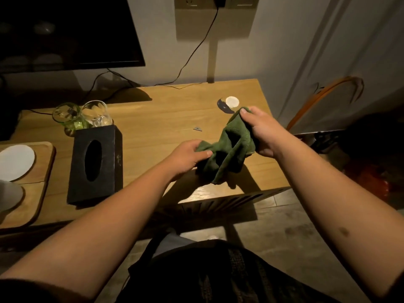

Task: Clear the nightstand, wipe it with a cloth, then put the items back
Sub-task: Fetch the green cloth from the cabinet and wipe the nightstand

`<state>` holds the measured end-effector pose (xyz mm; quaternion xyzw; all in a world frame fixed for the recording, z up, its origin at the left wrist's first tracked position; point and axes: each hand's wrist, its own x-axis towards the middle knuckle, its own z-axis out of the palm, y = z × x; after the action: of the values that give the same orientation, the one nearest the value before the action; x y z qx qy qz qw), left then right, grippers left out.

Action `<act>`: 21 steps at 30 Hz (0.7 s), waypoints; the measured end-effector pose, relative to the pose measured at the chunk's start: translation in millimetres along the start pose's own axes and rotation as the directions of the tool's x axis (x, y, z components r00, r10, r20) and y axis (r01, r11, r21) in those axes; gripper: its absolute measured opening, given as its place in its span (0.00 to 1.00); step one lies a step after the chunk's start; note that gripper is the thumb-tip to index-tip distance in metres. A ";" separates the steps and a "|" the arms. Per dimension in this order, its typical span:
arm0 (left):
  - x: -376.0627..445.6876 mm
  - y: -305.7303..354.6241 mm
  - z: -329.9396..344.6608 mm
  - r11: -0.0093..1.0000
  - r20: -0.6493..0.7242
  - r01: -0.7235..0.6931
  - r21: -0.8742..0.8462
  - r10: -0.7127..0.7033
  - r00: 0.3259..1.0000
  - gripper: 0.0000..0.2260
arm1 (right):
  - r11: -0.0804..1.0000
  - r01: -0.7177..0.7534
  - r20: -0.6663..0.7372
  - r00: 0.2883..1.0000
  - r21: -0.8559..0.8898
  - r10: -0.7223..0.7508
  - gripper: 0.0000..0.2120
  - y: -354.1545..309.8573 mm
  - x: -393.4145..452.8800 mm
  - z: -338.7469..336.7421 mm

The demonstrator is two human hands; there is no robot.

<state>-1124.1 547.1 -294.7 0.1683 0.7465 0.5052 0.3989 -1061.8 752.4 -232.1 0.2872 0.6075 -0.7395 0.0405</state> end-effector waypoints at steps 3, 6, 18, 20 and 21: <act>-6.3 6.7 -4.3 0.986 -0.061 -0.028 -0.164 0.019 0.998 0.07 | 0.948 -0.316 -0.048 0.948 -0.049 0.313 0.20 18.8 6.2 -15.7; -10.6 16.6 -9.7 0.978 -0.061 -0.066 -0.200 0.055 0.997 0.07 | 0.828 -0.437 0.111 0.859 -0.351 0.500 0.32 45.4 7.9 -28.4; -23.4 47.2 -21.9 0.568 -0.118 -0.080 -0.819 -0.030 0.993 0.10 | 0.873 -0.323 0.591 0.805 0.366 0.051 0.31 106.8 -17.6 -16.4; -26.3 51.6 -22.0 0.484 -0.094 -0.082 -0.871 -0.001 0.996 0.13 | 0.831 -0.320 0.587 0.810 0.455 -0.009 0.34 106.6 -19.3 -0.6; -27.7 53.5 -21.9 0.458 -0.083 -0.078 -0.885 0.009 0.996 0.15 | 0.821 -0.322 0.570 0.822 0.471 -0.004 0.35 107.3 -20.3 7.9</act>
<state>-1131.6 538.5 -231.6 -0.0614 0.3833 0.8350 0.3901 -1003.9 711.5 -315.6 0.1151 0.3050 -0.9255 0.1927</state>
